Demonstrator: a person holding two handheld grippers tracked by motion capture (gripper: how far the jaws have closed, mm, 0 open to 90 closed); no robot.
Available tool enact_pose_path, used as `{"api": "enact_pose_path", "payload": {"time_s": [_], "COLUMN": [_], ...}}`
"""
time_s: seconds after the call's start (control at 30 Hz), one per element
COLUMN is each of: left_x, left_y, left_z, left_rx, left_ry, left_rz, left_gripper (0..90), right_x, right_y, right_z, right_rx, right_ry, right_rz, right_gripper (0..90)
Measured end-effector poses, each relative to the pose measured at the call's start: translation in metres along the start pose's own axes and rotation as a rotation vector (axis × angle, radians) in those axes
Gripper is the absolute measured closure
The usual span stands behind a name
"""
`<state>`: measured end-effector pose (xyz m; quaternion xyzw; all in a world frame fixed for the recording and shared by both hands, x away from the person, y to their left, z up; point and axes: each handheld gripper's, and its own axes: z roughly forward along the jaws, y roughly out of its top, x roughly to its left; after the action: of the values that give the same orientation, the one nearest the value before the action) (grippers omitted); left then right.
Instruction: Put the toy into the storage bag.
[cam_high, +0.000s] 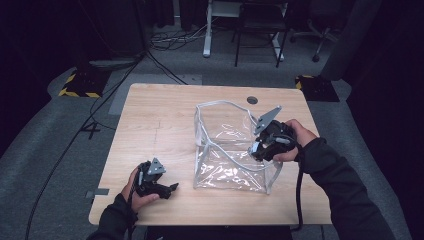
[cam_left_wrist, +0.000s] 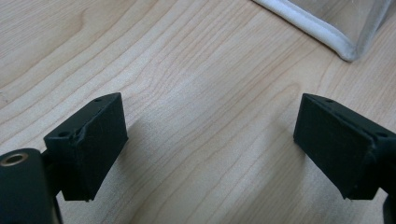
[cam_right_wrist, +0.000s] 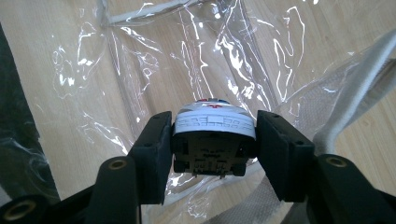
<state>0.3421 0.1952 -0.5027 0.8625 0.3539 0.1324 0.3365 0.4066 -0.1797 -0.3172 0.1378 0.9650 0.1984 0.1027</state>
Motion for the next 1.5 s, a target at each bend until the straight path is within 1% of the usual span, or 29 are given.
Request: {"api": "enact_pose_path", "payload": {"time_s": [0.1, 0.2, 0.27, 0.33, 0.37, 0.43, 0.53, 0.57, 0.63, 0.73, 1.13, 1.17, 1.23, 1.33, 1.5], "left_x": [0.0001, 0.0001, 0.0001, 0.0002, 0.0001, 0.0000, 0.0001, 0.0001, 0.0001, -0.0003, -0.0001, 0.0000, -0.0001, -0.0002, -0.0002], "left_y": [0.0000, 0.0000, 0.0000, 0.0000, 0.0000, 0.0000, 0.0000, 0.0000, 0.0000, -0.0001, 0.0000, 0.0001, 0.0000, 0.0000, 0.0000], "left_z": [0.0000, 0.0000, 0.0000, 0.0000, -0.0001, 0.0001, 0.0000, -0.0001, 0.0000, 0.0005, 0.0003, 0.0001, 0.0003, 0.0004, 0.0003], "left_rx": [0.000, 0.000, 0.000, 0.000, 0.000, 0.000, 0.000, 0.000, 0.000, 0.000, 0.000, 0.002, 0.000, 0.001, 0.002], "left_ry": [0.000, 0.000, 0.000, 0.001, 0.002, 0.000, 0.001, 0.002, 0.002, -0.006, -0.003, -0.004, -0.002, -0.006, -0.006], "left_rz": [0.001, 0.001, 0.001, 0.002, 0.001, 0.001, 0.001, 0.002, 0.002, -0.006, -0.003, -0.002, -0.002, -0.005, -0.005], "left_gripper": [9.9, 9.9, 9.9, 9.9, 9.9, 9.9, 9.9, 9.9, 9.9, 9.8, 9.7, 9.7, 9.7, 9.7, 9.7], "right_x": [0.0005, 0.0003, 0.0007, 0.0002, 0.0000, -0.0005, 0.0005, -0.0001, -0.0006, 0.0007, 0.0005, 0.0008, 0.0006, 0.0010, 0.0006], "right_y": [-0.0008, -0.0019, -0.0031, -0.0041, -0.0046, -0.0055, -0.0058, -0.0058, -0.0058, -0.0056, -0.0058, -0.0059, -0.0061, -0.0061, -0.0065], "right_z": [-0.0003, 0.0004, 0.0005, 0.0003, 0.0001, 0.0001, -0.0003, 0.0000, -0.0001, 0.0002, 0.0008, 0.0004, 0.0008, 0.0005, 0.0000], "right_rx": [-0.004, -0.020, -0.032, -0.041, -0.045, -0.045, -0.044, -0.055, -0.059, -0.056, -0.074, -0.071, -0.078, -0.087, -0.107], "right_ry": [-0.002, -0.004, -0.003, 0.001, 0.004, 0.002, 0.003, 0.007, 0.006, 0.002, 0.001, -0.001, 0.001, -0.005, -0.014], "right_rz": [0.006, 0.000, 0.014, 0.010, 0.015, 0.007, 0.009, 0.001, 0.006, 0.008, 0.005, 0.011, 0.014, 0.004, 0.001], "right_gripper": [47.6, 47.7, 47.7, 47.7, 47.7, 47.8, 47.7, 47.8, 45.9, 46.4, 46.5, 46.5, 46.4, 46.4, 45.9]}}
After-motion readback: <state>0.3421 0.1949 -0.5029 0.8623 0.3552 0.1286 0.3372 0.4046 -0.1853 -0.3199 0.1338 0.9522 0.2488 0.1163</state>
